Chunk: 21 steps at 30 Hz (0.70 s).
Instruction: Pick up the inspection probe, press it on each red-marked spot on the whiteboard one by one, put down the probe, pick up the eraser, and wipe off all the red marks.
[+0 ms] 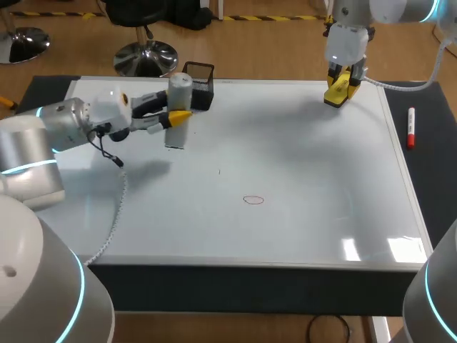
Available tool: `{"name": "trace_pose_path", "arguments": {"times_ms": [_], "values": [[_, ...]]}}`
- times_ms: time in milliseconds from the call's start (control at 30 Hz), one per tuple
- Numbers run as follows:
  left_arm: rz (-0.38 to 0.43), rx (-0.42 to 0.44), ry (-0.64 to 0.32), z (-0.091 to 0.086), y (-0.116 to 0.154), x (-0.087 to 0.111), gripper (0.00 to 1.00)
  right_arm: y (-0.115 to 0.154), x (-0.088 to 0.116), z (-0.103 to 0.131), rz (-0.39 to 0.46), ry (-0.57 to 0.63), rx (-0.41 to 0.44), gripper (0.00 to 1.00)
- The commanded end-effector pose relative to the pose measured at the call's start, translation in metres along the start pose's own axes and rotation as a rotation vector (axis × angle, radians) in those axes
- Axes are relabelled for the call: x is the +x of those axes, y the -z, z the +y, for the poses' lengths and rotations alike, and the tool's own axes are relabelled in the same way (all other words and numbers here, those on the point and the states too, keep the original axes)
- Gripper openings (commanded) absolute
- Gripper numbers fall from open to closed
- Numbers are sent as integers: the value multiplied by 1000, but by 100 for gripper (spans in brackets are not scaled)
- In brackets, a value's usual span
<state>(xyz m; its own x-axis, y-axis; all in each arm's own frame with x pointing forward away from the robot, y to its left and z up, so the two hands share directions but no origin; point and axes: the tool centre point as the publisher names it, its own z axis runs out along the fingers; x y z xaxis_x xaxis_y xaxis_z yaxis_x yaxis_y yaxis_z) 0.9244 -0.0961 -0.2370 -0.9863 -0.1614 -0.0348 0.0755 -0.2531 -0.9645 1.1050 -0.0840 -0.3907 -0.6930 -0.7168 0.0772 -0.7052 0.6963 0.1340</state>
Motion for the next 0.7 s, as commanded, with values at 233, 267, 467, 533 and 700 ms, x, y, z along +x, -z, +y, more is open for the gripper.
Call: {"name": "trace_pose_path", "arguments": {"times_ms": [233,267,467,533,700], "values": [[-85,8,4,-4,32,-19,0,2,1,0,2,1,3,0],[-93,3,4,-4,34,-20,0,2,1,0,2,1,3,0],[-117,2,23,-1,45,-27,0,2,1,0,2,1,3,0],[-117,10,31,-1,47,-28,0,2,1,0,2,1,3,0],[-118,8,30,-1,48,-29,0,2,1,0,2,1,3,0]]}}
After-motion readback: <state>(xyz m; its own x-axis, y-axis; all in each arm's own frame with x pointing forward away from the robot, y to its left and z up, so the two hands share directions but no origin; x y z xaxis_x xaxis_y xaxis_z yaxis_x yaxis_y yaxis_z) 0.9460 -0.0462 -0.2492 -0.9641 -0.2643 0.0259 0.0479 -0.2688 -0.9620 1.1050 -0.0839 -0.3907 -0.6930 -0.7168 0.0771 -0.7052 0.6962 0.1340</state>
